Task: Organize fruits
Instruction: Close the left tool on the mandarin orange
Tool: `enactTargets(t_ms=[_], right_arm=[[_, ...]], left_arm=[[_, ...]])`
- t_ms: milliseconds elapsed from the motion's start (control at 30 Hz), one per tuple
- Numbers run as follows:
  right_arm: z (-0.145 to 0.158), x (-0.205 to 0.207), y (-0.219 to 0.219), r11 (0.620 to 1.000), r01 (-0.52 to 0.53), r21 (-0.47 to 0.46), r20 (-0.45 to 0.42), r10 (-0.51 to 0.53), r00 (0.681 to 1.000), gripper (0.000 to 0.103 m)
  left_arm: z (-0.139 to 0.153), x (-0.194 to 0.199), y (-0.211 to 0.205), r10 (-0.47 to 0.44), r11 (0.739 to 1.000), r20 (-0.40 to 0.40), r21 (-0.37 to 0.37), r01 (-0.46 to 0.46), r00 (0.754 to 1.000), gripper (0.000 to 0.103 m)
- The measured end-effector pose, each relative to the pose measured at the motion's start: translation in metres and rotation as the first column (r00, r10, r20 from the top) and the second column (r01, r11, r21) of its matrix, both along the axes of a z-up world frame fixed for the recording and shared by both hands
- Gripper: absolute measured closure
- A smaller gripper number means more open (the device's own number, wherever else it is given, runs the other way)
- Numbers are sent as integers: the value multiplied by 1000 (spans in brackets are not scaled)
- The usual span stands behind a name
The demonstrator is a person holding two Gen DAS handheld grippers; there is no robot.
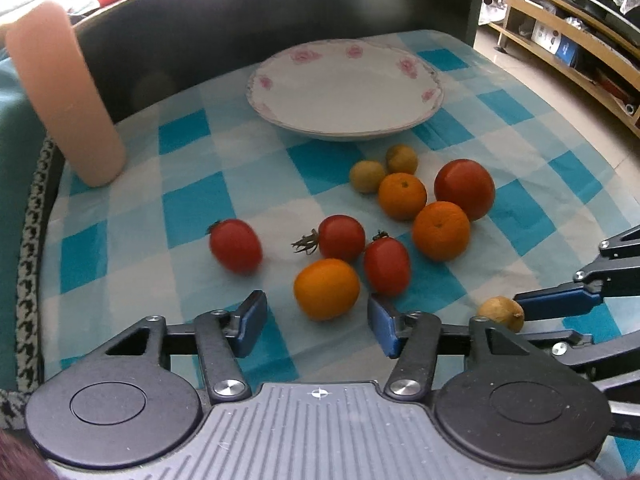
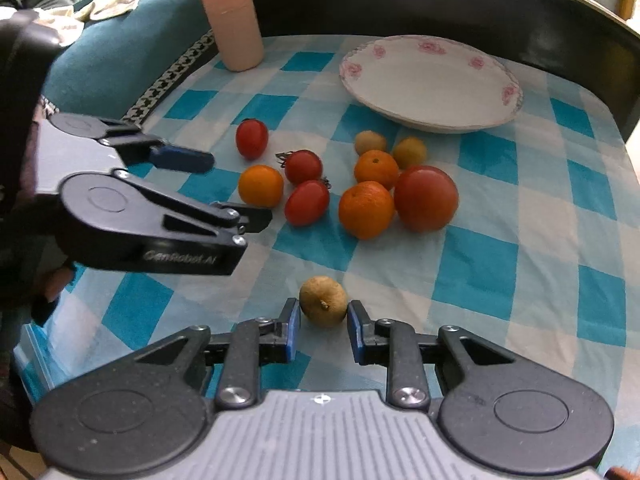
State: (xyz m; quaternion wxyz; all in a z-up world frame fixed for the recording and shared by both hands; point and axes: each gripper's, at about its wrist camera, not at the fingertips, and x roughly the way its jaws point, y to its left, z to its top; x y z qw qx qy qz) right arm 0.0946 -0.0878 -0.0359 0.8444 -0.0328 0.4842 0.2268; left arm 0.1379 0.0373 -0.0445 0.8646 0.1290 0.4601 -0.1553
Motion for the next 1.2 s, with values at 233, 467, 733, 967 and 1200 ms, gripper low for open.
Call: enactTargets(t_ms=[233,467,733,967,1200], right_arm=[[1,1,-7,999,24,21,-20,-24,1000,62],[4,4,-10,999,42,22,-12,-42,999,62],[7,11,-21,995,92,25,-9,-92,996,62],[5,9,-19,996,87,16,-20,-87,996,62],[5,11,-21,995,99,20,-20,-99,995,62]], left_arm=[[1,3,-2,17,1000,2,-4,-17,1000,51],[7,0,-8,19,1000,8,-2,-19,1000,58],[5,-3,-10,32,999,-6,14,-32,999,56],[2,2,-11,29,999,2,22,-29,1000,52],[4,2,-13,29,999,-2,24,-29,1000,60]])
